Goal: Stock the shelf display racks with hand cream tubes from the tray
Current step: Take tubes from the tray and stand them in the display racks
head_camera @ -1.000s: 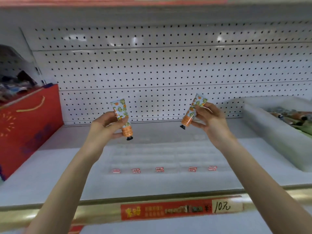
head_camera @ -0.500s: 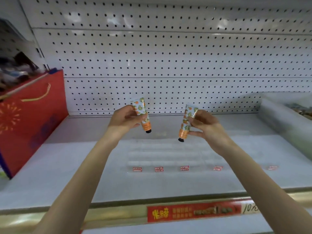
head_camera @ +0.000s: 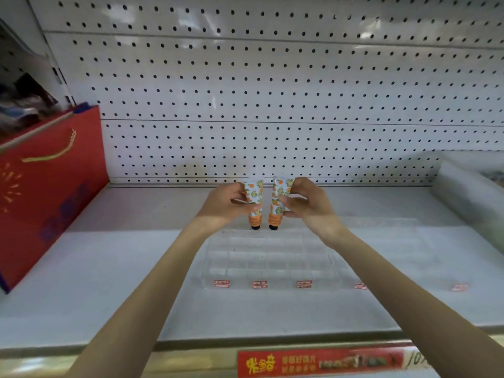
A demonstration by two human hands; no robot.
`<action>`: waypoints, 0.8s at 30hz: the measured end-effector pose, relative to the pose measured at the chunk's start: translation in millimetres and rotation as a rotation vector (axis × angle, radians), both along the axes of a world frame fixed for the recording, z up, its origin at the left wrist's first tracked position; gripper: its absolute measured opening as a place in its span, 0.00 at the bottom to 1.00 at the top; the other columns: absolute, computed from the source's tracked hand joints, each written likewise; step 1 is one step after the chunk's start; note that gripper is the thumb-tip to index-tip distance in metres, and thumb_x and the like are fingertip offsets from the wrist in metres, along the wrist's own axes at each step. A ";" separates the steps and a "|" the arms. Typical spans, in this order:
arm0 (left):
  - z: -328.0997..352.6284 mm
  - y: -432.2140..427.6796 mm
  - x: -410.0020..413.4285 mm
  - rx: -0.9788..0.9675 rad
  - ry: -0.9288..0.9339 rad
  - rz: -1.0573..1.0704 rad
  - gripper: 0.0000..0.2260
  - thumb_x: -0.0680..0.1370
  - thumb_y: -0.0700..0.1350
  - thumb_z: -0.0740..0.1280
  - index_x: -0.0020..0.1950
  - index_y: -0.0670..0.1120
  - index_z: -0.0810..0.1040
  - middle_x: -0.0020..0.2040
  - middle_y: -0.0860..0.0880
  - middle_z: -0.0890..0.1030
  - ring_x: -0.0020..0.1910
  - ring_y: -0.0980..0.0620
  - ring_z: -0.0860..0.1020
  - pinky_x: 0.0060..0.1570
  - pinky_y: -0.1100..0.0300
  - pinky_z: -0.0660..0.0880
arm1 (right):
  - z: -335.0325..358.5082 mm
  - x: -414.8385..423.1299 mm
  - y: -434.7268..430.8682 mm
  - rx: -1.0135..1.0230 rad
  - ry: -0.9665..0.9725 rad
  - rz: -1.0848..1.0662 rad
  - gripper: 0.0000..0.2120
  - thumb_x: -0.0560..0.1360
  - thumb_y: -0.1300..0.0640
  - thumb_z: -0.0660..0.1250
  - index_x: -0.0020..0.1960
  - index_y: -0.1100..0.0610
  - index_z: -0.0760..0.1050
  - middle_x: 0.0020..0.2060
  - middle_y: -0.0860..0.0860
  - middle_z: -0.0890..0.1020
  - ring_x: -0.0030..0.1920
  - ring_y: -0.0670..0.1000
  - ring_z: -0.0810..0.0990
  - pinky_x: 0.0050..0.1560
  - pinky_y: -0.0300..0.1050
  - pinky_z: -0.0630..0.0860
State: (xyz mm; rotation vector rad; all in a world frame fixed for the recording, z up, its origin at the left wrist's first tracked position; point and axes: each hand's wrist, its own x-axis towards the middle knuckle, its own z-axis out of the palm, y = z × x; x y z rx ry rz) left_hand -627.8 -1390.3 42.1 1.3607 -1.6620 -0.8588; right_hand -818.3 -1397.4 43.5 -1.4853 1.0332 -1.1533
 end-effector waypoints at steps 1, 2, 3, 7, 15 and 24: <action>-2.2 0.0 0.3 0.005 -0.009 -0.014 0.11 0.71 0.42 0.74 0.52 0.43 0.81 0.49 0.50 0.84 0.47 0.57 0.81 0.46 0.72 0.74 | -3.7 0.0 -0.1 0.003 0.013 0.012 0.07 0.74 0.67 0.67 0.46 0.57 0.70 0.44 0.51 0.79 0.42 0.47 0.80 0.42 0.39 0.81; -3.6 0.5 0.4 0.010 -0.011 -0.022 0.11 0.71 0.41 0.74 0.52 0.43 0.81 0.49 0.50 0.84 0.47 0.57 0.81 0.47 0.72 0.74 | -6.7 -0.7 0.1 0.009 0.024 0.028 0.07 0.74 0.66 0.67 0.47 0.58 0.71 0.45 0.52 0.79 0.42 0.48 0.80 0.42 0.38 0.81; -4.6 0.4 0.2 0.016 -0.010 -0.024 0.11 0.71 0.41 0.74 0.52 0.43 0.81 0.49 0.50 0.84 0.47 0.57 0.81 0.47 0.72 0.74 | -9.3 -1.8 -0.2 0.013 0.033 0.042 0.07 0.74 0.66 0.67 0.48 0.58 0.71 0.46 0.53 0.79 0.43 0.48 0.80 0.42 0.38 0.80; -7.1 -1.5 0.2 0.019 -0.014 -0.030 0.13 0.71 0.42 0.74 0.54 0.44 0.80 0.49 0.50 0.83 0.48 0.57 0.81 0.50 0.68 0.75 | -13.0 -6.9 -3.9 0.007 0.051 0.080 0.08 0.74 0.64 0.68 0.48 0.55 0.72 0.49 0.53 0.79 0.47 0.50 0.80 0.44 0.39 0.80; -9.6 -1.5 -1.4 0.022 -0.007 -0.025 0.12 0.71 0.42 0.73 0.53 0.43 0.81 0.50 0.50 0.83 0.48 0.58 0.81 0.47 0.72 0.74 | -19.5 -8.8 -5.4 -0.086 0.230 0.128 0.12 0.73 0.65 0.69 0.53 0.53 0.73 0.48 0.45 0.80 0.50 0.46 0.79 0.53 0.39 0.77; -8.9 2.5 -1.2 0.045 0.003 -0.009 0.13 0.71 0.42 0.74 0.54 0.45 0.80 0.50 0.52 0.83 0.45 0.64 0.80 0.45 0.75 0.73 | -21.4 -11.6 -5.3 -0.104 0.260 0.100 0.12 0.74 0.65 0.68 0.55 0.57 0.72 0.51 0.48 0.79 0.52 0.48 0.79 0.54 0.35 0.75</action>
